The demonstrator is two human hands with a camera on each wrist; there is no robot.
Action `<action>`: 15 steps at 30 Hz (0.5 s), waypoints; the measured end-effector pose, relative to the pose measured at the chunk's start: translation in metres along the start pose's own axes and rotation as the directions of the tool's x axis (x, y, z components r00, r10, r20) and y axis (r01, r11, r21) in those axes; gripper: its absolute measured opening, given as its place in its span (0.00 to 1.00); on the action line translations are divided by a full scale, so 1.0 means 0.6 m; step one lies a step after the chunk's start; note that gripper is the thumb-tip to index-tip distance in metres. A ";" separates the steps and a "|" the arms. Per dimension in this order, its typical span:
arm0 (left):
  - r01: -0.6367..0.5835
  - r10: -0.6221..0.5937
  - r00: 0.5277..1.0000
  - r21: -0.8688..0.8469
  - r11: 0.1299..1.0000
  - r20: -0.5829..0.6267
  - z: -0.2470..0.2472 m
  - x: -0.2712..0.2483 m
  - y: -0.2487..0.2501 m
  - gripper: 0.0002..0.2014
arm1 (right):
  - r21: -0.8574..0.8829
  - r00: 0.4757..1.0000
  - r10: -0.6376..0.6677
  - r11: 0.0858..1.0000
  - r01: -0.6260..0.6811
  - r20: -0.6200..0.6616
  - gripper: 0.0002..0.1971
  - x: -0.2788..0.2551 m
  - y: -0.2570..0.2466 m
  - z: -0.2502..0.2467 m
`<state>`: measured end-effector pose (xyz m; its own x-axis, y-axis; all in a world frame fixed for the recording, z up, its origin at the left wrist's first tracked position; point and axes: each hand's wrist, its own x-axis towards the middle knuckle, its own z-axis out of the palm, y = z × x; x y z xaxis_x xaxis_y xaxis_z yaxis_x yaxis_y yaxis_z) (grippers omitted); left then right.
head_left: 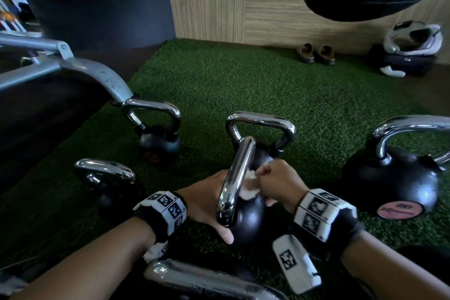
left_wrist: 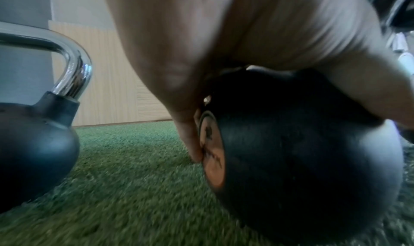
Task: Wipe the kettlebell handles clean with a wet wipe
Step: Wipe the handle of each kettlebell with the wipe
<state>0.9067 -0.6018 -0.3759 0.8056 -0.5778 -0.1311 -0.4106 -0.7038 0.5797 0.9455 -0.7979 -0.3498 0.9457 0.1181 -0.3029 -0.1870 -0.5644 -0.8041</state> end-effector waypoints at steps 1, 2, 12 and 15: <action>0.048 -0.048 0.997 0.010 0.999 0.062 -0.007 0.005 -0.005 0.62 | 0.022 1.000 0.006 1.000 -0.007 0.026 0.07 -0.012 -0.002 -0.013; 0.125 -0.125 0.983 0.009 0.992 0.137 -0.021 0.012 -0.007 0.61 | 0.072 0.998 0.023 0.997 -0.027 0.054 0.09 -0.026 -0.006 -0.026; 0.057 -0.059 0.993 -0.023 0.998 -0.103 -0.155 0.077 0.021 0.51 | 0.149 0.809 -0.021 0.985 -0.083 0.587 0.06 -0.130 -0.082 -0.046; -0.018 0.020 0.999 0.058 0.998 -0.049 -0.164 0.088 0.040 0.44 | 0.091 0.797 0.008 0.993 -0.080 0.604 0.24 -0.128 -0.098 -0.041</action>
<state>0.9815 -0.6084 -0.2895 0.8170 -0.5711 -0.0794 -0.4488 -0.7163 0.5343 0.8907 -0.7937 -0.2666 0.5916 0.5827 -0.5571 -0.2852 -0.4951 -0.8207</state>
